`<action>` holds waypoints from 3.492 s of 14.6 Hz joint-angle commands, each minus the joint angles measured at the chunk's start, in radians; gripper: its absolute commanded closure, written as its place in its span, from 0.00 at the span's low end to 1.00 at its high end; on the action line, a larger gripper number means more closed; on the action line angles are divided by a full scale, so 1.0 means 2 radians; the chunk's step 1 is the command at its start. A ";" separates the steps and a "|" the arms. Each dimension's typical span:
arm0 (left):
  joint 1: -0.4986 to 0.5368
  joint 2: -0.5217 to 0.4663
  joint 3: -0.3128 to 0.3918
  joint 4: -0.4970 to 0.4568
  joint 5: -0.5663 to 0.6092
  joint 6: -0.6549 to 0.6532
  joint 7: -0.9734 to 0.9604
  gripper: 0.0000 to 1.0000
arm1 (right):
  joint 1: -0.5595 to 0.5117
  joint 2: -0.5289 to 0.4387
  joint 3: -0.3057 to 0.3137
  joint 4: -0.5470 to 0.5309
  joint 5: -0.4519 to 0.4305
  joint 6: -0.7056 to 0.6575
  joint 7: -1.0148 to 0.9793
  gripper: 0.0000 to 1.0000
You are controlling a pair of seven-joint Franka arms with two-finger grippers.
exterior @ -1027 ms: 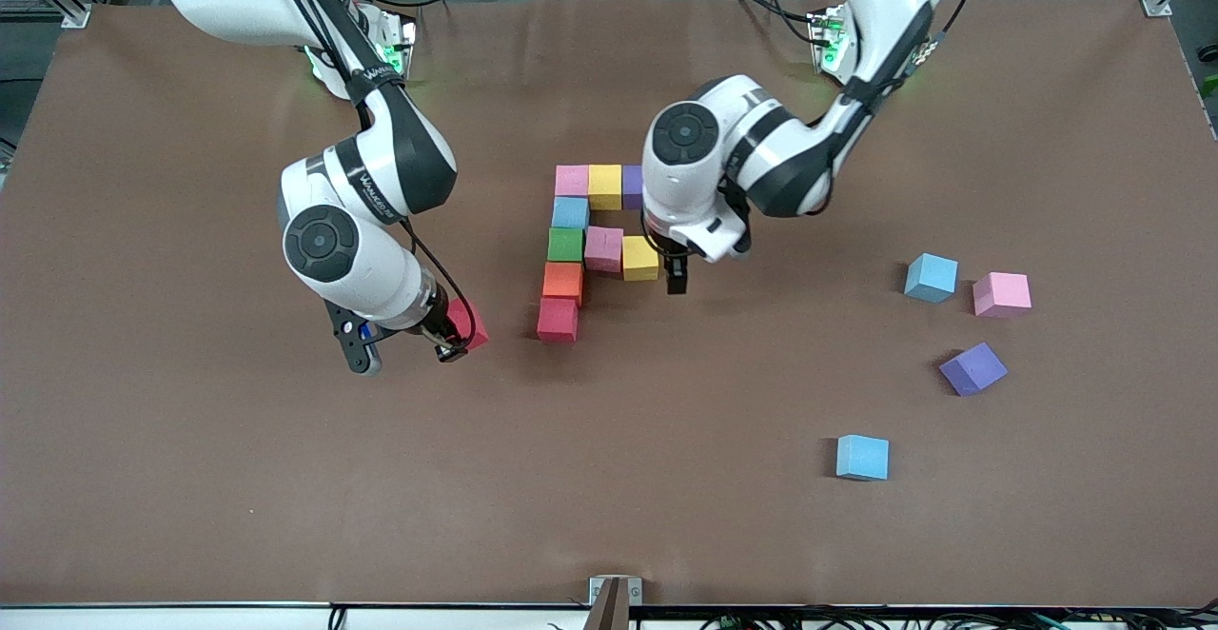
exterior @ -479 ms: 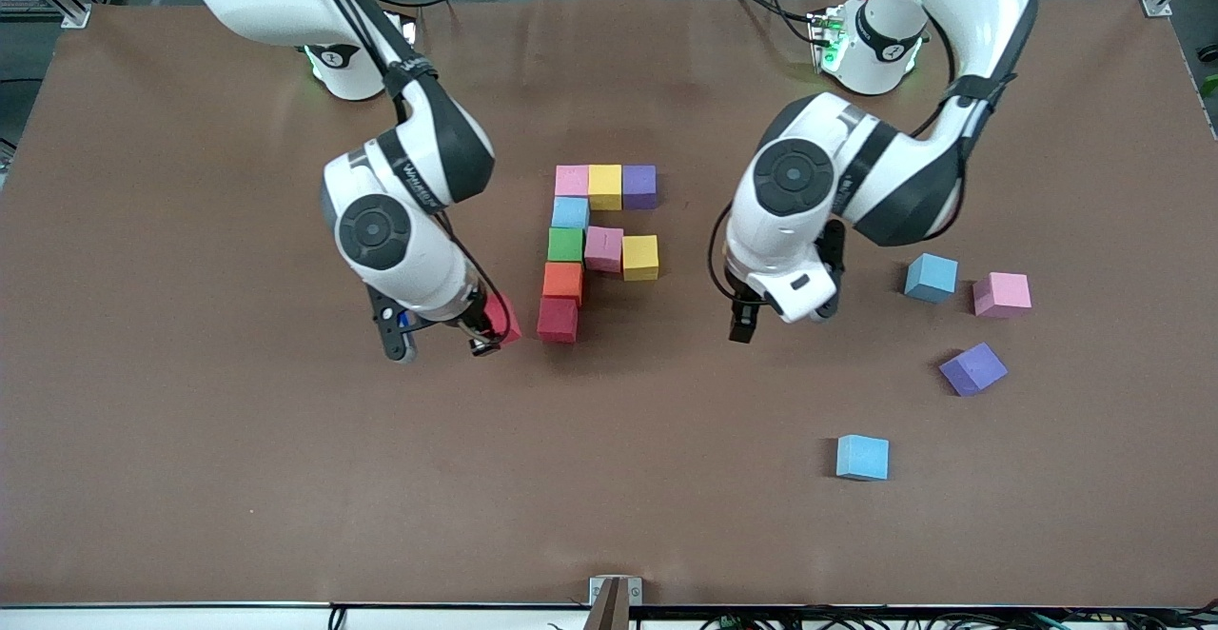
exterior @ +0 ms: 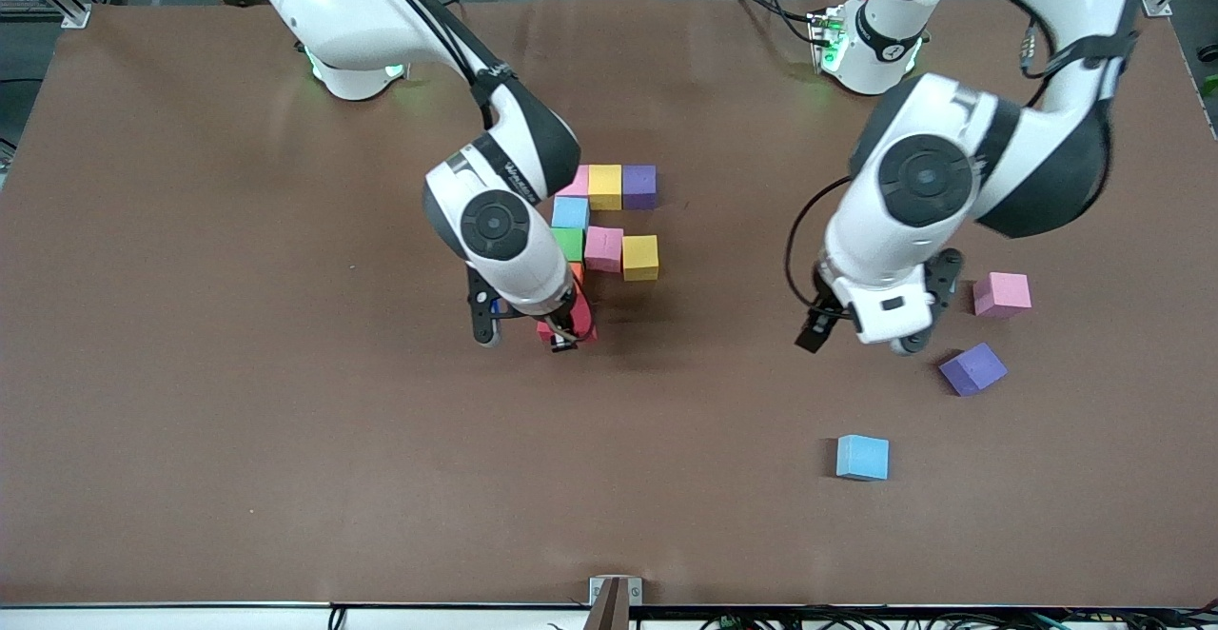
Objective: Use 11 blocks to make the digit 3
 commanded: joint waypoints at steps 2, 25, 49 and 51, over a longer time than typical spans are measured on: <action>0.026 -0.042 -0.001 -0.005 0.001 -0.037 0.110 0.00 | 0.021 0.063 -0.007 0.070 -0.007 0.001 0.070 1.00; 0.063 -0.184 0.130 -0.047 -0.065 -0.122 0.619 0.00 | 0.037 0.059 -0.008 -0.021 -0.021 0.048 0.093 1.00; 0.041 -0.207 0.165 -0.066 -0.088 -0.129 0.675 0.00 | 0.043 0.046 -0.015 -0.052 -0.038 0.064 0.117 1.00; 0.041 -0.207 0.165 -0.065 -0.088 -0.129 0.675 0.00 | 0.043 0.046 -0.015 -0.052 -0.038 0.064 0.117 1.00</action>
